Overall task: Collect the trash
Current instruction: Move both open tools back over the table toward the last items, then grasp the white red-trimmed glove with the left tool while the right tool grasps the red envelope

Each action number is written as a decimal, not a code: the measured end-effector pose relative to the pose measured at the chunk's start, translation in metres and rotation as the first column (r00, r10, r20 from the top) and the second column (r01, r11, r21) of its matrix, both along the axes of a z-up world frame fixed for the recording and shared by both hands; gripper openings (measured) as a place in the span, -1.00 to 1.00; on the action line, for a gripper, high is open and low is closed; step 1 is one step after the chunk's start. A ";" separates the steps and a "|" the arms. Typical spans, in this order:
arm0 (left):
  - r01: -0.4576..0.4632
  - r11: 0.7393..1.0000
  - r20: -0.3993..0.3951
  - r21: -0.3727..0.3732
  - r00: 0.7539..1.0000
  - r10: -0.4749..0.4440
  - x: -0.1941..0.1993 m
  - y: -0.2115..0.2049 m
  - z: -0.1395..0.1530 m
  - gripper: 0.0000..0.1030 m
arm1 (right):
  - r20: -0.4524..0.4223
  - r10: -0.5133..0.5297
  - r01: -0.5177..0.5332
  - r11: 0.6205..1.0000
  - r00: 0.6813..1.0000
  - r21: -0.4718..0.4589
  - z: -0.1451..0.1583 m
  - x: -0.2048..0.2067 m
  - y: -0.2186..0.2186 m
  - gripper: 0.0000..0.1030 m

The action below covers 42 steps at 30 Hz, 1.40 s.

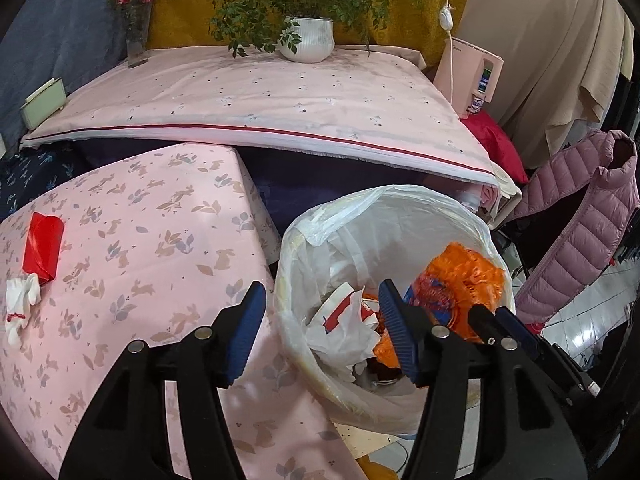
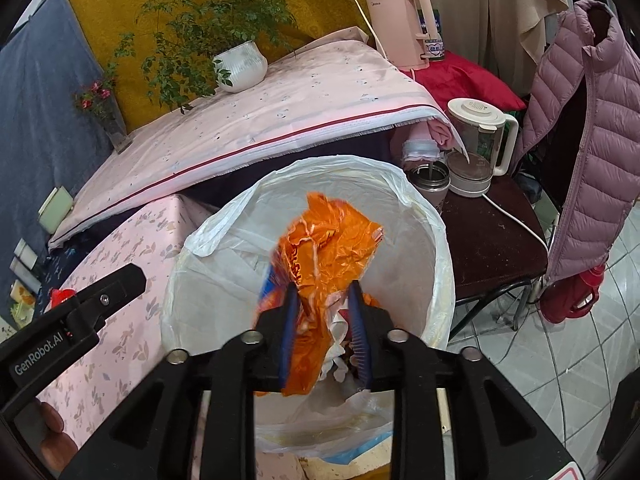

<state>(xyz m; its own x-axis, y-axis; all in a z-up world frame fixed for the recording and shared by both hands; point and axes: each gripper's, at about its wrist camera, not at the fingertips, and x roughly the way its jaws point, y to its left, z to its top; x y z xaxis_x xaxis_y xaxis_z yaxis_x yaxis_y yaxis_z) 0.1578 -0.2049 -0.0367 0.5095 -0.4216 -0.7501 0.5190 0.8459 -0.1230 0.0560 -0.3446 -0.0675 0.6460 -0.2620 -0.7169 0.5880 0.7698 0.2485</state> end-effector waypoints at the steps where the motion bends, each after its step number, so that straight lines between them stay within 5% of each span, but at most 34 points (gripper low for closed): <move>1: -0.006 1.000 -0.002 -0.001 1.000 0.006 0.001 0.003 0.000 0.09 | 0.001 0.002 -0.002 1.000 1.000 0.000 0.001 0.000 0.001 -0.37; 25: -0.160 0.987 0.018 0.001 0.987 0.160 0.013 0.093 0.005 0.09 | 0.000 0.147 -0.147 0.988 0.989 -0.056 0.025 0.028 0.082 -0.23; 42: -0.372 0.928 -0.017 0.021 0.928 0.373 0.041 0.208 -0.009 0.09 | -0.039 0.311 -0.313 0.946 0.950 -0.080 0.026 0.066 0.178 -0.23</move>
<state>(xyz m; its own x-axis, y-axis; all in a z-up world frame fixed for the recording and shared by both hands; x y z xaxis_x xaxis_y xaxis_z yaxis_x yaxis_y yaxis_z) 0.1993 0.0031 -0.0456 0.6119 -0.1914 -0.7674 0.1635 0.9799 -0.1141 0.1216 -0.1664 -0.0419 0.6871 -0.1104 -0.7182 0.3204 0.9331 0.1630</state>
